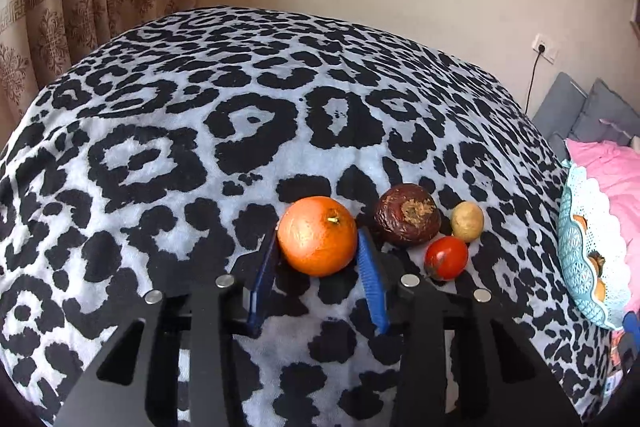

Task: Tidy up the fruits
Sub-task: 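Grasp the dark brown fruit with the right tool while the left tool holds the orange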

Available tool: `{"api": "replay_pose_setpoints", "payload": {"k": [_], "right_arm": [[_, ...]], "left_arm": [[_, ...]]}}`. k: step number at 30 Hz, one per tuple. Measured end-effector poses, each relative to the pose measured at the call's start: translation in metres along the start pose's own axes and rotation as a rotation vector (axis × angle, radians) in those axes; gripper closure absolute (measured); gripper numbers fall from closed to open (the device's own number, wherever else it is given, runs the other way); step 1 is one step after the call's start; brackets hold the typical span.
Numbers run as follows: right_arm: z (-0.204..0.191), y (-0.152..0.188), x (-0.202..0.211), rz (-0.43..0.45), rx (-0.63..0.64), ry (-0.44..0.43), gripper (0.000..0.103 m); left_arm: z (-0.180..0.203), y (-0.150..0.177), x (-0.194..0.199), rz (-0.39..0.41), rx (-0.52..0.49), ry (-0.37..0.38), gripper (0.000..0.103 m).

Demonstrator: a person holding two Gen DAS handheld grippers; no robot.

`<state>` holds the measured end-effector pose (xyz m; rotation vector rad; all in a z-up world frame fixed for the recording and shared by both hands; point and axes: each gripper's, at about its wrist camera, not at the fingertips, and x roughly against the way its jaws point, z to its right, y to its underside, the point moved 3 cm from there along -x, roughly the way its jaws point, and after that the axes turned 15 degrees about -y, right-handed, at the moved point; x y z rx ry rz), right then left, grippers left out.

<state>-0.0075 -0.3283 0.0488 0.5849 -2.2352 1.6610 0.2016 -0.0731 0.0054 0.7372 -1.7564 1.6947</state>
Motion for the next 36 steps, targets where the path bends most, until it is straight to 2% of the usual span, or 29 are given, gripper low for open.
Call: {"api": "replay_pose_setpoints", "payload": {"k": [7,11,23,29,33,36], "right_arm": [[-0.014,-0.012,-0.014,-0.047,0.017,-0.017,0.031],[-0.041,-0.022,-0.028,-0.077,0.065,-0.059,0.031],[-0.121,-0.038,-0.129,-0.266,0.224,-0.222,0.031],[-0.142,-0.047,-0.178,-0.305,0.303,-0.228,0.033],[-0.139,-0.055,-0.206,-0.357,0.25,-0.222,0.038],[-0.143,-0.056,-0.213,-0.365,0.275,-0.214,0.038]], "left_arm": [[-0.011,0.001,0.016,0.077,0.048,0.007,0.064],[-0.02,0.0,0.017,0.073,0.085,0.01,0.064],[-0.045,-0.005,0.017,0.059,0.195,0.014,0.064],[-0.051,-0.003,0.011,0.037,0.218,-0.001,0.064],[-0.053,-0.003,0.012,0.04,0.226,-0.007,0.064],[-0.051,-0.004,0.013,0.05,0.218,-0.002,0.064]]}}
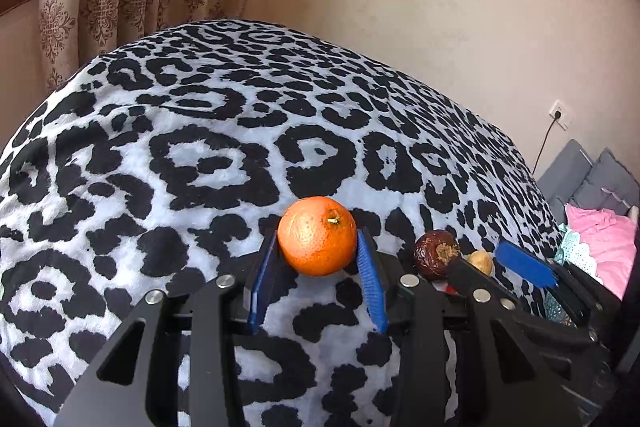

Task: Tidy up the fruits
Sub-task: 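Grasp the dark brown fruit with the right tool while the left tool holds the orange, then carry the brown fruit into the blue basket with the right tool and open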

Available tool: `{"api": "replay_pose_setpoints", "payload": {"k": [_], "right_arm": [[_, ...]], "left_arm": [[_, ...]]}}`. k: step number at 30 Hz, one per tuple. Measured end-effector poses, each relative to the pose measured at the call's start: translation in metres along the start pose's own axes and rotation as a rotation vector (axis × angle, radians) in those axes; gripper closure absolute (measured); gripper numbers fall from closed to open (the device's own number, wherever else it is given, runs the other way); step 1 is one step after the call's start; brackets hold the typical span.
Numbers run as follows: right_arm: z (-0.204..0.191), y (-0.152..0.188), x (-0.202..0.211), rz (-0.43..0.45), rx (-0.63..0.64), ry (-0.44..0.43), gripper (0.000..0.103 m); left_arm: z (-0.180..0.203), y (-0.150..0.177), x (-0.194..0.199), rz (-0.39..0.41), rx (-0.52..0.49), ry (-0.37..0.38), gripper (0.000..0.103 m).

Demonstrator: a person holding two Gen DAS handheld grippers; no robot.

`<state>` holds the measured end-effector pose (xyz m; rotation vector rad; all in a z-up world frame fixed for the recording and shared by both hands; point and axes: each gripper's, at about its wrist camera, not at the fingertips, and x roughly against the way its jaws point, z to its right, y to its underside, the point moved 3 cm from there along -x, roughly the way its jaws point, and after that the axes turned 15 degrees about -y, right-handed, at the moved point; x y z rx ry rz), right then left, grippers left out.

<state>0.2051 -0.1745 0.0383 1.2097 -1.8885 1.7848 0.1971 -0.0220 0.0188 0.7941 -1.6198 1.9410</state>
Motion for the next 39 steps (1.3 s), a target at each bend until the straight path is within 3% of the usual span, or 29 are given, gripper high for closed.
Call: {"api": "replay_pose_setpoints", "payload": {"k": [5,10,12,18,25,39], "right_arm": [[-0.002,-0.005,-0.015,-0.029,0.025,0.001,0.039],[-0.002,-0.006,-0.027,-0.058,0.035,-0.01,0.047],[-0.004,-0.006,-0.032,-0.071,0.045,-0.01,0.055],[-0.002,-0.002,-0.041,-0.104,0.061,0.01,0.06],[-0.002,0.003,-0.021,-0.051,0.018,0.002,0.06],[0.006,0.019,0.069,0.123,-0.056,0.023,0.06]], "left_arm": [[-0.005,-0.002,0.0,0.001,0.015,0.008,0.064],[-0.005,-0.003,0.001,-0.001,0.026,0.011,0.064],[-0.005,-0.003,0.002,-0.001,0.026,0.01,0.064],[-0.004,-0.003,0.006,0.007,0.022,0.017,0.064],[-0.002,-0.002,0.008,0.02,0.012,0.017,0.064],[0.012,0.002,0.021,0.053,-0.037,0.044,0.064]]}}
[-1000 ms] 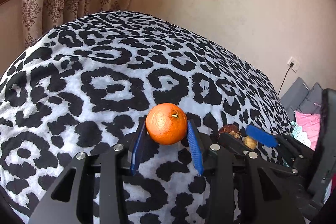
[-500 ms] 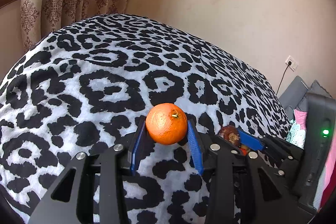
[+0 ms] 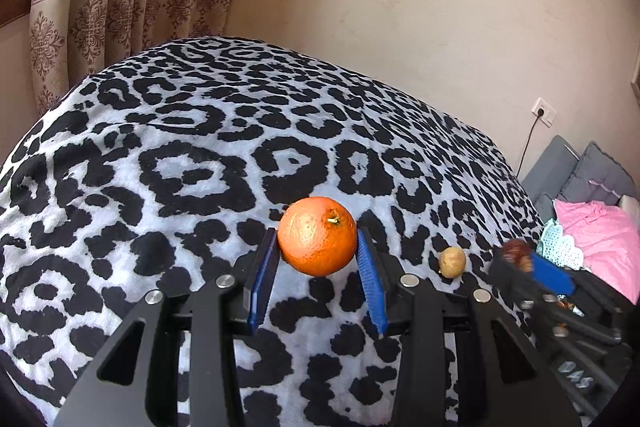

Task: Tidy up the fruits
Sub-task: 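Carry the brown fruit into the blue basket with the right tool and open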

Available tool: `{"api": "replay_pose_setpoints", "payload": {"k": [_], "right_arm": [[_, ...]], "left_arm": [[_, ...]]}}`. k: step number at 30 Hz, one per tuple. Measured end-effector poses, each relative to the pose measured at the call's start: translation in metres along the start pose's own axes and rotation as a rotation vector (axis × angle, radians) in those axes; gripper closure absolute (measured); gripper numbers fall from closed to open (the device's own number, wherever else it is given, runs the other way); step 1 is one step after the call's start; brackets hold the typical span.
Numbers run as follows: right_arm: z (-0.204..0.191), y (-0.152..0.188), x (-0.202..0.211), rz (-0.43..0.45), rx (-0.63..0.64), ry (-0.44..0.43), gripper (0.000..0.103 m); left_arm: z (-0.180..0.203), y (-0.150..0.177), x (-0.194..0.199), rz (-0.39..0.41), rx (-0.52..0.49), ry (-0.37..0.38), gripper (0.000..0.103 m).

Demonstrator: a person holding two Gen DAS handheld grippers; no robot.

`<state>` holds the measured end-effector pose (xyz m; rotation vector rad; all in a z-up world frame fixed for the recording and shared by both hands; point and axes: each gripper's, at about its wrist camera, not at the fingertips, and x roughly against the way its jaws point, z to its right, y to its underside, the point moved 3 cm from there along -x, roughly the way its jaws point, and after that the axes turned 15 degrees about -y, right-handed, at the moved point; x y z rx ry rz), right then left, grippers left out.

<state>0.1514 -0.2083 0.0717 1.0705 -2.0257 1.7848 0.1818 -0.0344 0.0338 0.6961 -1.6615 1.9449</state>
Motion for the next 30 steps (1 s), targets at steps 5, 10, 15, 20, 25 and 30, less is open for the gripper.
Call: {"api": "replay_pose_setpoints", "payload": {"k": [5,10,15,20,25,30], "right_arm": [[0.012,0.007,0.035,0.058,-0.047,0.015,0.06],[0.029,0.016,0.063,0.093,-0.09,0.046,0.06],[0.049,0.028,0.091,0.141,-0.14,0.081,0.06],[0.078,0.039,0.12,0.19,-0.203,0.132,0.06],[0.102,0.052,0.142,0.219,-0.258,0.17,0.06],[0.122,0.07,0.158,0.24,-0.314,0.205,0.06]], "left_arm": [[0.009,0.003,0.006,0.021,-0.037,0.017,0.063],[0.019,0.008,0.008,0.031,-0.076,0.025,0.063],[0.022,0.011,0.007,0.036,-0.096,0.023,0.063],[0.023,0.012,0.007,0.038,-0.107,0.018,0.063],[0.025,0.014,0.007,0.047,-0.12,0.012,0.063],[0.025,0.016,0.006,0.053,-0.128,-0.007,0.063]]}}
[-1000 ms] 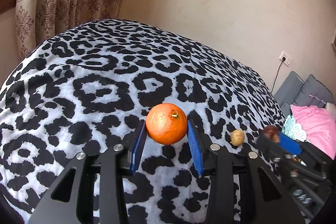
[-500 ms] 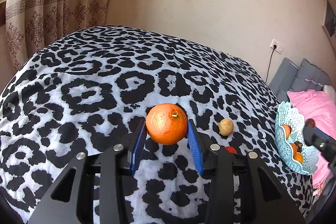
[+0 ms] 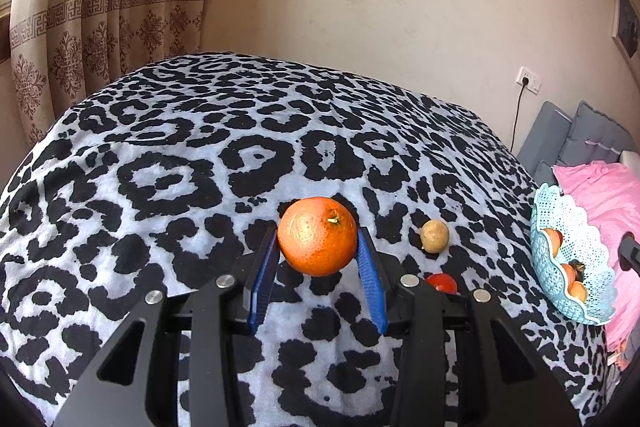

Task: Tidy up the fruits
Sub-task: 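Carry the brown fruit into the blue basket with the right tool and open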

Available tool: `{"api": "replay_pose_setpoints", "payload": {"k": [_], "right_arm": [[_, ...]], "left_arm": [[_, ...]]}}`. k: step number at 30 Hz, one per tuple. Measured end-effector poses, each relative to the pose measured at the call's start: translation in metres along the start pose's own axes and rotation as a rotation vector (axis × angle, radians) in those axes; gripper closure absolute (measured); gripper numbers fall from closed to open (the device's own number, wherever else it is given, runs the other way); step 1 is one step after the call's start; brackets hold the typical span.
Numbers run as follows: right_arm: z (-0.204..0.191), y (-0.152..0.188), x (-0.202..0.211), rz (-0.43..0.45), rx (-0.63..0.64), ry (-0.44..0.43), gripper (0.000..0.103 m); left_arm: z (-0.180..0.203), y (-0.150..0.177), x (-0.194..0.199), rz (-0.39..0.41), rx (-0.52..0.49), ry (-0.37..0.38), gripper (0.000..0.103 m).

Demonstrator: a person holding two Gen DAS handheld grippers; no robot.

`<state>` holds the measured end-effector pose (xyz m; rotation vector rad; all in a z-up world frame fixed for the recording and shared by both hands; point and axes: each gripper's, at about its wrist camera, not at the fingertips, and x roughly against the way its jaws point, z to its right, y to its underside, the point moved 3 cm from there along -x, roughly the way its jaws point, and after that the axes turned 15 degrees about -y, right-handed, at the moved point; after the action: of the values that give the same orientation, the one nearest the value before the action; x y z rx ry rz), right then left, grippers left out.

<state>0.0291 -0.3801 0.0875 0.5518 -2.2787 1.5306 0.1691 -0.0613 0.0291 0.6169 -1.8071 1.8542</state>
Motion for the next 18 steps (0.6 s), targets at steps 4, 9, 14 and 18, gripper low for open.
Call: {"api": "replay_pose_setpoints", "payload": {"k": [4,9,14,18], "right_arm": [[0.024,0.006,0.004,-0.003,-0.047,0.033,0.06],[0.044,0.008,0.013,0.003,-0.079,0.047,0.06],[0.054,0.013,0.024,0.012,-0.079,0.068,0.06],[0.062,0.018,0.027,0.016,-0.093,0.082,0.06]], "left_arm": [[-0.001,0.0,-0.001,-0.005,0.001,-0.01,0.063],[-0.005,-0.003,0.005,-0.007,0.017,-0.009,0.063],[-0.002,-0.002,0.018,0.005,0.011,-0.006,0.063],[0.007,0.0,0.025,0.008,-0.011,0.002,0.063]]}}
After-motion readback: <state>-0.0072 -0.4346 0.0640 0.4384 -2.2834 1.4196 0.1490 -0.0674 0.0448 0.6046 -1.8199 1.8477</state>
